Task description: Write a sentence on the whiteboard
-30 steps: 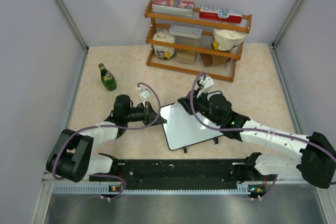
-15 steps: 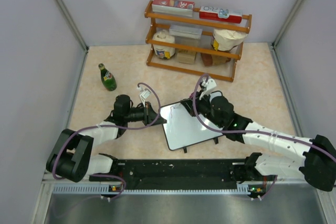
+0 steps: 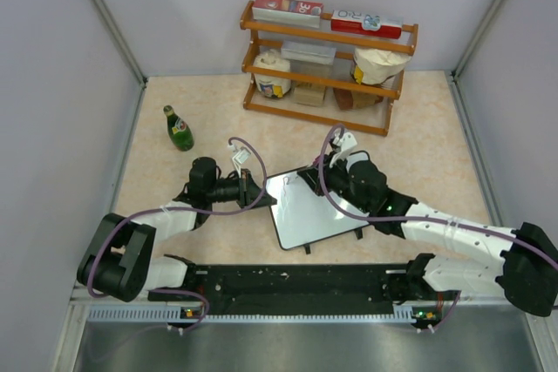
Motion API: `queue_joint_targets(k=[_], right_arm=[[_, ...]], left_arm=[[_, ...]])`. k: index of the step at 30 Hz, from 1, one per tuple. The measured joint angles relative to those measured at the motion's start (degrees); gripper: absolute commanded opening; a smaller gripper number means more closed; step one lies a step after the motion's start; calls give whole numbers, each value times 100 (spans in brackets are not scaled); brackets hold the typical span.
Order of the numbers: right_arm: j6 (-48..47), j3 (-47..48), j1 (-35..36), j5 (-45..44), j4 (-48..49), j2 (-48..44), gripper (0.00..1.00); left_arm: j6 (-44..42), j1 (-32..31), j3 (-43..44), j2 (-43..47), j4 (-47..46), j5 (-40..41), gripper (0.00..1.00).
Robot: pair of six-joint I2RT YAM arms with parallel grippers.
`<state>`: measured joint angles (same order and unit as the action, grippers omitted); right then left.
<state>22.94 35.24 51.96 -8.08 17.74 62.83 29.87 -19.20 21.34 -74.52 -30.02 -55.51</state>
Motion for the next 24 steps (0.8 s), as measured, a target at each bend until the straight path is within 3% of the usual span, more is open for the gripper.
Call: queue_joint_targets(k=[13,24], right_arm=[[267,0,-4,212,190,151,0],[422,-219,-264,302,44,-807,0]], left_arm=[[-2,2,0,-2,-11,-15,0],[-2,0,0,-2,-35,-26,0]])
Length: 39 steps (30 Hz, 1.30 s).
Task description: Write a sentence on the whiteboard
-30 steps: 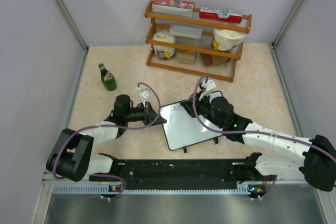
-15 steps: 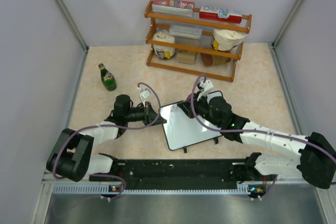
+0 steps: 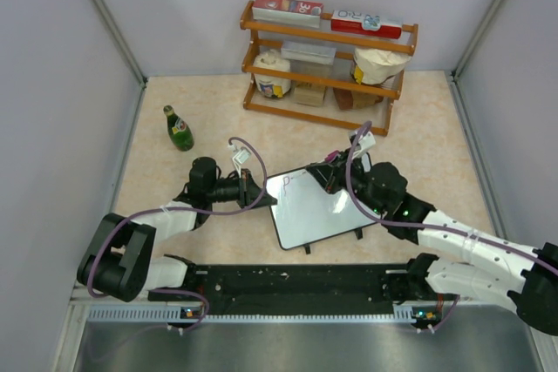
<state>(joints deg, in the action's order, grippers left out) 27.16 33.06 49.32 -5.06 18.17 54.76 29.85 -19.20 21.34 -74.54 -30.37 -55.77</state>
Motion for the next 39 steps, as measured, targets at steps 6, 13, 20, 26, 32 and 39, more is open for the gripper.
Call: queue_joint_targets(k=[6,13,20,26,32,39], right_arm=[[-22,-11,0,-4,-160,9,0],[-118,-11,0,-28,-160,258,0],[-153,-11,0,-28,-157,413,0],[-160,-11,0,-31,-155,485,0],[-157,-11,0,17,-98,566,0],[-155,-11,0,170,-92,632,0]], left_arm=[[0,0,0,0,0,-4,0],[0,0,0,0,-2,-9,0],[0,0,0,0,-2,-9,0],[0,0,0,0,-2,-9,0],[0,0,0,0,2,2,0],[0,0,0,0,4,9,0]])
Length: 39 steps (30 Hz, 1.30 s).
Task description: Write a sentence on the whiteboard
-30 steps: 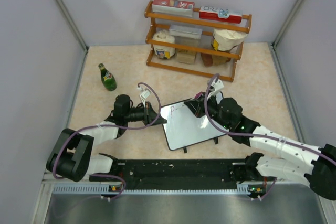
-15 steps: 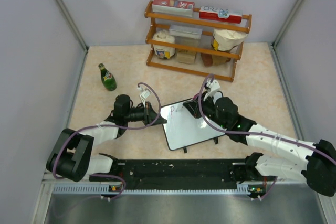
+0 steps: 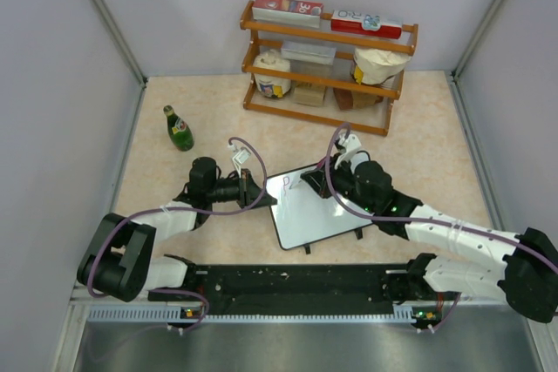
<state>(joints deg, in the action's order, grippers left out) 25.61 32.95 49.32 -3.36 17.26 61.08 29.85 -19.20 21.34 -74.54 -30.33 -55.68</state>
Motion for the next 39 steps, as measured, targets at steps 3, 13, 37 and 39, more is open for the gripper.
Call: queue_joint_targets(k=[3,13,37,39], right_arm=[[2,0,0,57,-13,17,0],[61,-127,0,157,-15,-31,0],[122,-297,0,-302,-205,-424,0],[129,-295,0,-304,-160,-398,0]], left_arm=[[0,0,0,0,0,0,0],[0,0,0,0,4,2,0],[0,0,0,0,4,2,0],[0,0,0,0,7,2,0]])
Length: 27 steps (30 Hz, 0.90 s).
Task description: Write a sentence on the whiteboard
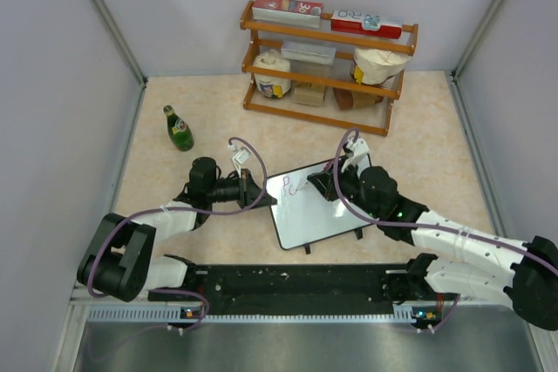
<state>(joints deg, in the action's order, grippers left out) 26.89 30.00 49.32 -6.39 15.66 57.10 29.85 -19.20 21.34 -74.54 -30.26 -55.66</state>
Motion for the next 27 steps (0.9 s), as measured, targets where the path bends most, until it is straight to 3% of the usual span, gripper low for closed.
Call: queue_joint_targets(k=[27], right_arm=[[127,238,0,90,238,330,0]], left_arm=[[0,0,0,-11,-13,-9,0]])
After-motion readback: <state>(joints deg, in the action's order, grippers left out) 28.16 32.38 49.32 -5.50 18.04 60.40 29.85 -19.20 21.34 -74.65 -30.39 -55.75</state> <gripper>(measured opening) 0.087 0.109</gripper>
